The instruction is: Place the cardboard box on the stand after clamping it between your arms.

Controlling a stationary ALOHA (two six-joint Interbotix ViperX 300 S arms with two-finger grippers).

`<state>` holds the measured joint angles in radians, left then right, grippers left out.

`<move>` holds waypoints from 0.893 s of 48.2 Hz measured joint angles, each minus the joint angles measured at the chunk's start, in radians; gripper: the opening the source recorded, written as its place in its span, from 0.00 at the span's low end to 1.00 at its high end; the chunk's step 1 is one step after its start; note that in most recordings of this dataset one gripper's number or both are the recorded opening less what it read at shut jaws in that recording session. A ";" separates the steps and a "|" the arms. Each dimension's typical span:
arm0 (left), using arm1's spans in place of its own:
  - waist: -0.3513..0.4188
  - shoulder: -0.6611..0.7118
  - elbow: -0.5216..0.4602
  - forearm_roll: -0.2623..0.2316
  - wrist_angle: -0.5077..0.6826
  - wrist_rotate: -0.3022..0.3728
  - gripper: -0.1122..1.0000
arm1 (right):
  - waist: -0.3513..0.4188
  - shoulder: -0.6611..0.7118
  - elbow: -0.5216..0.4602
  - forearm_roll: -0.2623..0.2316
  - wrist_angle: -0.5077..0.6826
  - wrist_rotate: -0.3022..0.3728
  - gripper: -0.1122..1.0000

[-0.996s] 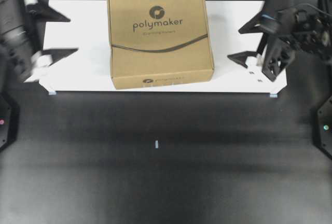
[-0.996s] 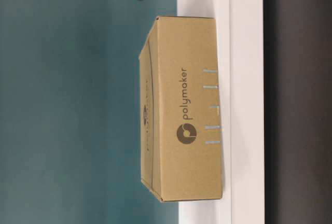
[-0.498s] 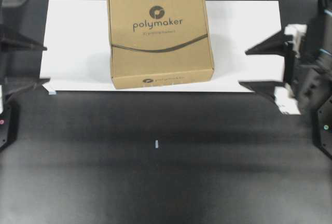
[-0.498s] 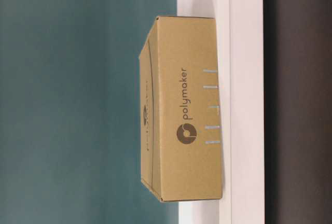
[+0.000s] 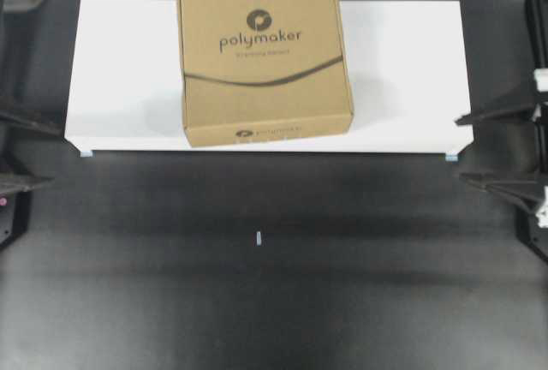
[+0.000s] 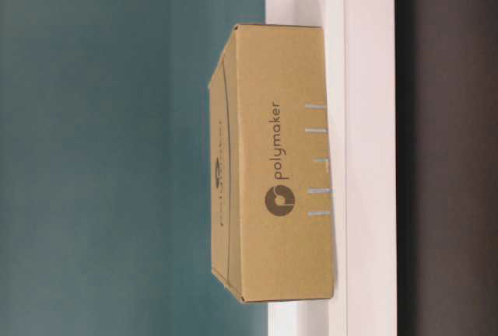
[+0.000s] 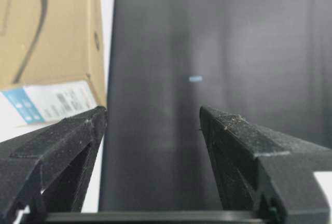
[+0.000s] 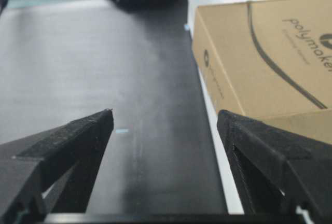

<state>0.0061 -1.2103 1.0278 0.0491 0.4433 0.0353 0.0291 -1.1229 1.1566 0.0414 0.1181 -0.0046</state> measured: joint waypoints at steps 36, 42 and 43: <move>0.000 -0.043 0.017 0.000 -0.037 -0.003 0.74 | 0.000 -0.048 0.034 0.000 -0.072 0.000 0.80; 0.000 -0.044 0.018 0.000 -0.038 -0.003 0.74 | 0.000 -0.048 0.041 0.000 -0.074 0.000 0.80; 0.000 -0.044 0.021 0.000 -0.038 -0.003 0.74 | 0.000 -0.048 0.043 0.000 -0.074 0.000 0.80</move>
<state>0.0061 -1.2548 1.0492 0.0491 0.4050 0.0322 0.0291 -1.1704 1.1996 0.0414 0.0445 -0.0046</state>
